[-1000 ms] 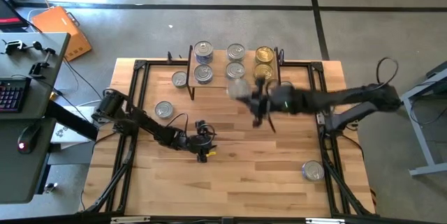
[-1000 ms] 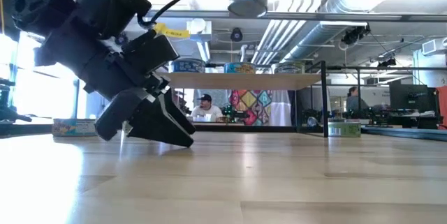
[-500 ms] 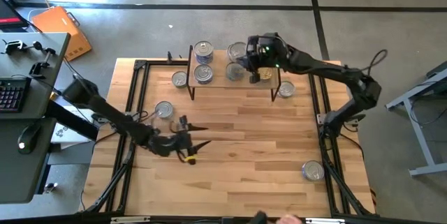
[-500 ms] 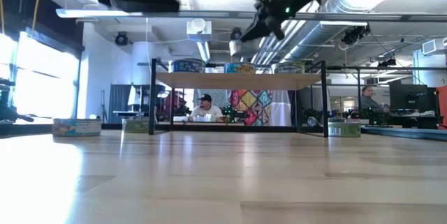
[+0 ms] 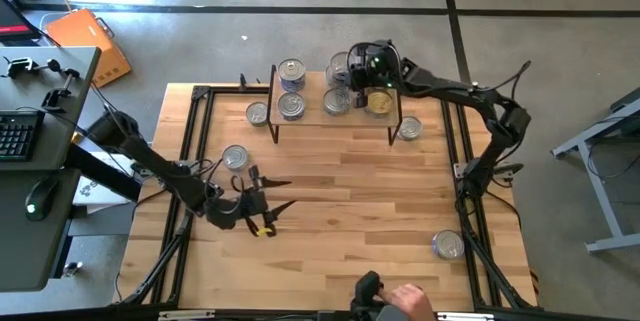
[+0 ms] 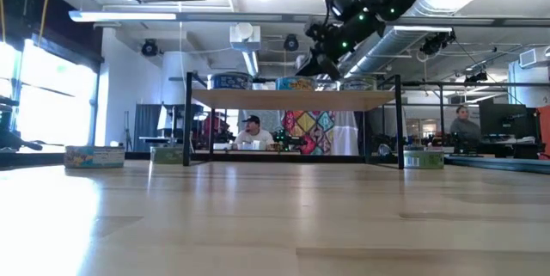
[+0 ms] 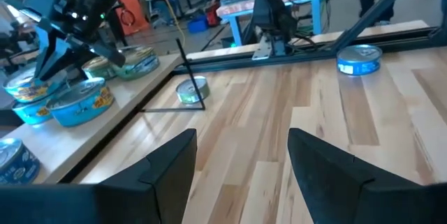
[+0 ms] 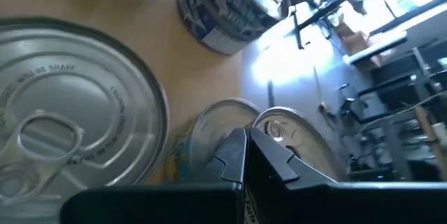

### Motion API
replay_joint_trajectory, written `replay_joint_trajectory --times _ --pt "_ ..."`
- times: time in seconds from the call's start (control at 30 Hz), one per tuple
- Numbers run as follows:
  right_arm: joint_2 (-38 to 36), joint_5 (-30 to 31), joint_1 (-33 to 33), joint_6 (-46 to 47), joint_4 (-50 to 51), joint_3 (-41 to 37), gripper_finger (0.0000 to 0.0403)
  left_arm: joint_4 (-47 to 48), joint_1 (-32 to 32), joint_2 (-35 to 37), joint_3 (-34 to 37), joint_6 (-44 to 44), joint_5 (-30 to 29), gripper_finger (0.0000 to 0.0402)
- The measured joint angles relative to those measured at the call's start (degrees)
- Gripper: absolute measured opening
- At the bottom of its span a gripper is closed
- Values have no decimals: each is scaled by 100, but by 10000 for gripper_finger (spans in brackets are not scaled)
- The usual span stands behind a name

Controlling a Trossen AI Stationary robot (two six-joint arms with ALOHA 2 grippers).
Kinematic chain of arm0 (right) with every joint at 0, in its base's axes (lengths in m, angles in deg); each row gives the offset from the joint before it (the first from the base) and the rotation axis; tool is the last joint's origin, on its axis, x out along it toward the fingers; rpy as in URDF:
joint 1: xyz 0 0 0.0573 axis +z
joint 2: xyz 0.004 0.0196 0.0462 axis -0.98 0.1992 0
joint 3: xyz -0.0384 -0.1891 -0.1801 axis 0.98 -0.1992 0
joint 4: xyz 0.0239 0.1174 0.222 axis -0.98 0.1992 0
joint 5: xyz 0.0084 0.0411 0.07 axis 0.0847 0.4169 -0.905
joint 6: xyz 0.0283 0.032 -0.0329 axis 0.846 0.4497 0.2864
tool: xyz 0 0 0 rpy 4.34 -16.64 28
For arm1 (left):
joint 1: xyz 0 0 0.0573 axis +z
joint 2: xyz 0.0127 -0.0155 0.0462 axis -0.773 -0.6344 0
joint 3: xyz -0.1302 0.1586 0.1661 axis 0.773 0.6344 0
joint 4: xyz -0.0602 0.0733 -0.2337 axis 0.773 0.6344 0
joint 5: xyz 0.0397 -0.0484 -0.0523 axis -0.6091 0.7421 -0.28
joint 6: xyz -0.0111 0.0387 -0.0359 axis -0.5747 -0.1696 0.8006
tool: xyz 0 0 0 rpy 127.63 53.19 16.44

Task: Stack canned seafood by type on shelf
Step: Stack the yellow-blue tuna can on top of the other yellow-blue tuna can on the shelf

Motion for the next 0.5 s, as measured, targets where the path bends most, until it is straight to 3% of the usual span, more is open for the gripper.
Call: replay_joint_trajectory --times 0.17,0.5 --pt "3 -300 32 351 85 -2 0 0 4 -71 0 29 -38 218" --pt "-12 -245 246 557 277 8 0 -1 4 -71 0 -132 -42 218"
